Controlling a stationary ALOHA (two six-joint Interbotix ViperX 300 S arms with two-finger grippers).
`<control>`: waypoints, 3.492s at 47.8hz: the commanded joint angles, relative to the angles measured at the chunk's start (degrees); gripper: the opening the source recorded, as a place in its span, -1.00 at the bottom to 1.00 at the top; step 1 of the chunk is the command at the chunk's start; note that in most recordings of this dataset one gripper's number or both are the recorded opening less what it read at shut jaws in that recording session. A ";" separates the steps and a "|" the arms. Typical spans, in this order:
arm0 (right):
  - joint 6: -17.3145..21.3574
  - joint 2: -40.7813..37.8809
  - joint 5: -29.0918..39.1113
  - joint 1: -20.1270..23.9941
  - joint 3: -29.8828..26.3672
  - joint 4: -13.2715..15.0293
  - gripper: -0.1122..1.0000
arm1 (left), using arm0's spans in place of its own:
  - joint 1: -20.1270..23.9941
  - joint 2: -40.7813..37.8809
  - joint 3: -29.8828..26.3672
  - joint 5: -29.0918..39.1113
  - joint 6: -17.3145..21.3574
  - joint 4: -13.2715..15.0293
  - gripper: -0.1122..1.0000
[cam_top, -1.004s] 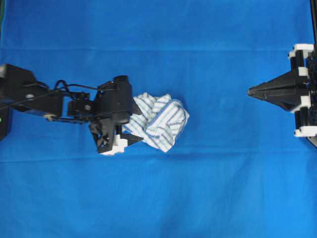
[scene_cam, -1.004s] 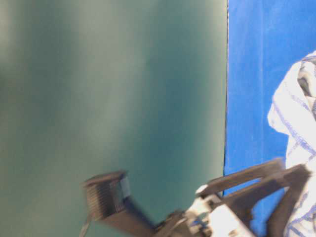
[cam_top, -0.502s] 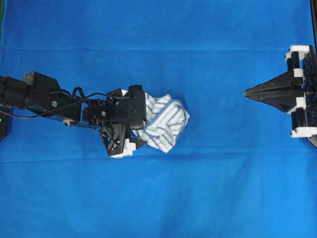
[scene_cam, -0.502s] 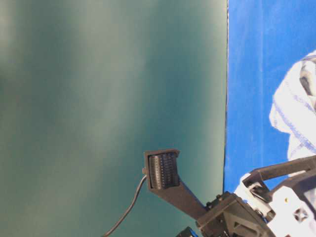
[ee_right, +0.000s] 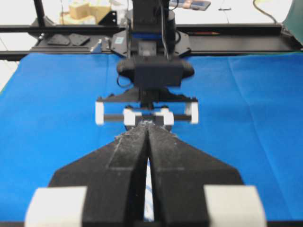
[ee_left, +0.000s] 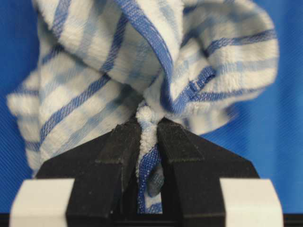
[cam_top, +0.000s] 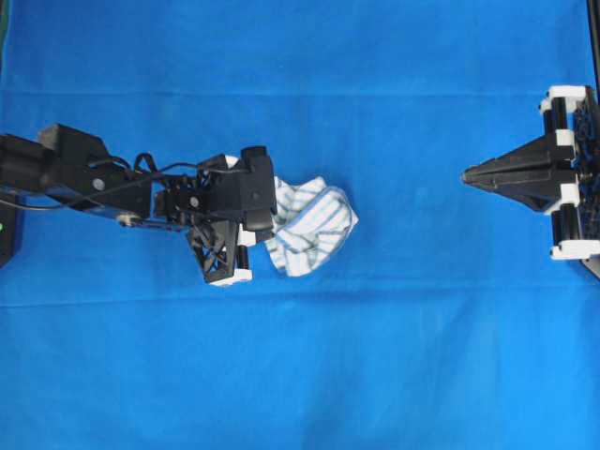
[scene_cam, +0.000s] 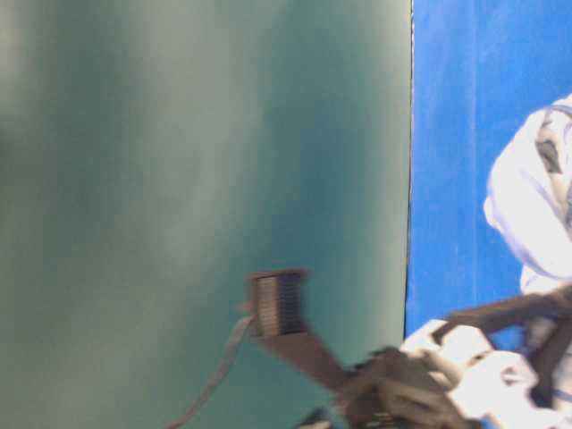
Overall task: Hand over the towel.
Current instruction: 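Lift the towel with the left gripper toward the approaching right gripper, then close the right gripper on the towel beside the left gripper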
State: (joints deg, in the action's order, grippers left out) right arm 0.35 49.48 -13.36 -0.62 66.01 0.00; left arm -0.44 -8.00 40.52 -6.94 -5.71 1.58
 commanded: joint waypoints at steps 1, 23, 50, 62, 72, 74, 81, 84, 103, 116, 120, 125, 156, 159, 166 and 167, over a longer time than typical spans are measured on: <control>0.00 -0.26 -0.26 -0.18 -1.49 -0.18 -0.81 | -0.18 5.62 -0.70 -0.26 0.44 -0.09 -0.73; 0.09 -0.09 -1.23 -0.18 -1.93 -0.18 -0.81 | -0.62 30.32 0.00 -4.66 7.56 -0.18 -0.73; 0.09 -1.93 -5.10 -0.18 -1.93 -0.18 -0.80 | -0.62 35.16 1.23 -11.34 8.70 -0.18 -0.73; 0.35 -7.38 -9.05 -0.26 -4.66 -0.18 -0.80 | -0.62 35.16 1.23 -11.69 8.70 -0.18 -0.73; 0.26 -16.44 -9.67 -1.23 -10.46 -0.18 -0.73 | -0.62 35.07 1.23 -12.04 8.70 -0.18 -0.73; 0.35 -18.54 -10.11 -1.23 -11.78 -0.18 -0.55 | -0.62 34.98 1.14 -12.04 8.70 -0.18 -0.73; 0.26 -26.19 -12.04 -1.32 -16.88 -0.09 0.24 | -0.62 34.98 1.23 -12.04 8.70 -0.18 -0.73; 0.35 -28.92 -13.18 -1.49 -18.90 -0.18 0.46 | -0.70 34.98 1.23 -12.04 8.70 -0.18 -0.73; 0.62 -42.80 -14.24 -1.14 -32.78 -0.18 0.51 | -0.97 34.98 1.23 -12.57 8.70 -0.18 -0.73; 0.53 -47.20 -12.48 -1.05 -38.50 -1.93 0.51 | -1.05 34.98 1.32 -12.57 8.70 -0.18 -0.73; 0.44 -47.46 -12.48 -0.97 -38.94 -2.11 0.51 | -1.23 35.07 1.32 -12.66 8.70 -0.18 -0.73; 0.35 -47.64 -12.48 -0.97 -39.20 -2.11 0.51 | -1.41 34.98 1.32 -12.66 8.70 -0.18 -0.73; -0.44 -46.85 -8.17 -1.05 -39.02 -0.44 -0.63 | -1.14 33.66 1.23 -14.50 8.88 -0.18 -0.72; -0.35 -46.23 -7.73 -0.97 -38.76 -0.44 -0.63 | -0.79 33.49 1.23 -14.41 8.88 -0.18 -0.72; -0.35 -44.91 -7.29 -0.79 -37.71 -0.44 -0.63 | -0.53 33.57 1.23 -14.85 8.70 -0.18 -0.25; -0.35 -44.74 -7.29 -0.79 -37.44 -0.44 -0.63 | -0.44 33.66 1.32 -14.94 8.70 -0.18 -0.14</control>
State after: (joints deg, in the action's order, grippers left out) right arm -0.09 2.55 -20.57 -1.58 28.56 -0.53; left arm -1.05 25.05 42.63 -21.09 2.99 1.49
